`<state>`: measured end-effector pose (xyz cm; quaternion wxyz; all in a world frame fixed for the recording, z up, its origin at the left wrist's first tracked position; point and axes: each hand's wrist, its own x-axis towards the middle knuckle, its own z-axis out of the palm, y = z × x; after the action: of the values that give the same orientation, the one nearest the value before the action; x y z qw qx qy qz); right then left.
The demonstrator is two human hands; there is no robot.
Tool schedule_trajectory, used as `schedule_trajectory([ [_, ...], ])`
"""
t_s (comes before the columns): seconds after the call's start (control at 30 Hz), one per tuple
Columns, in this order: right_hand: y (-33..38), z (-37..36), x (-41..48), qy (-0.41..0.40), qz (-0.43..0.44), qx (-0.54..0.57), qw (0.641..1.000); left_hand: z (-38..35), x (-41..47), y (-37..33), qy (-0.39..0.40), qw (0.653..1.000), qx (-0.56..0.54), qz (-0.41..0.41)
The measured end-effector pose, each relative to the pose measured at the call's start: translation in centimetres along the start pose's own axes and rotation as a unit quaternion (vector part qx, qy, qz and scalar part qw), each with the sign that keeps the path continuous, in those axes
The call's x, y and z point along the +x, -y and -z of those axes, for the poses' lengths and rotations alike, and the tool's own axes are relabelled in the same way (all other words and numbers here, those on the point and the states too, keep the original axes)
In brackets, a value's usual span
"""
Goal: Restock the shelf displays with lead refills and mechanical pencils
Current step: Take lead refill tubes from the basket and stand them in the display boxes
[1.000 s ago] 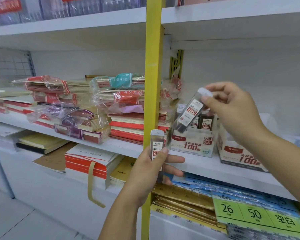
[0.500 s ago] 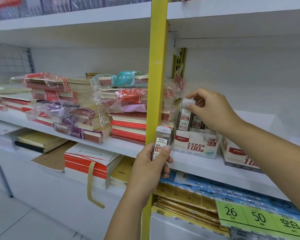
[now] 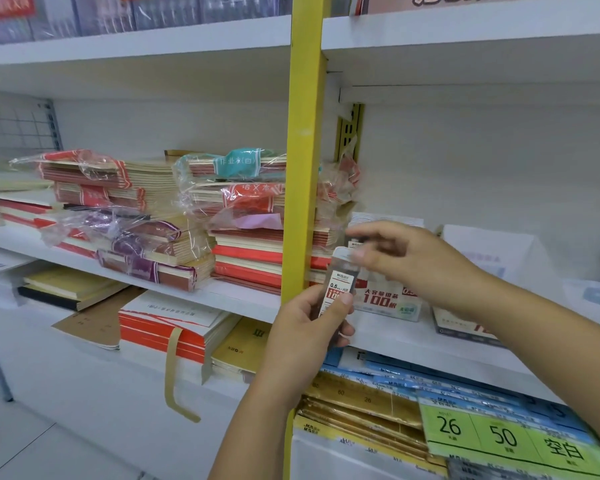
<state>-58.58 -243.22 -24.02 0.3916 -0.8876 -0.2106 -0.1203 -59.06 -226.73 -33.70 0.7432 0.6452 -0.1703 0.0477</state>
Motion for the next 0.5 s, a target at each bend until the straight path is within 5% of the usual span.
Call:
schedule_trajectory([
  [0.1, 0.0, -0.1, -0.8, 0.011, -0.010, 0.024, 1.000, -1.3, 0.3, -0.2, 0.017, 1.000, 0.007, -0.009],
  [0.2, -0.2, 1.7, -0.5, -0.116, -0.002, 0.030, 0.993, -2.3, 0.8, 0.5, -0.043, 0.989, 0.117, -0.073],
  [0.3, -0.3, 4.3, 0.3, -0.244, 0.044, 0.011, 0.969, -2.9, 1.0, 1.2, -0.093, 0.932, 0.308, -0.165],
  [0.5, -2.0, 4.2, 2.2, -0.146, 0.048, -0.235, 0.960, -3.0, 1.8, 3.1, -0.045, 0.885, 0.414, -0.209],
])
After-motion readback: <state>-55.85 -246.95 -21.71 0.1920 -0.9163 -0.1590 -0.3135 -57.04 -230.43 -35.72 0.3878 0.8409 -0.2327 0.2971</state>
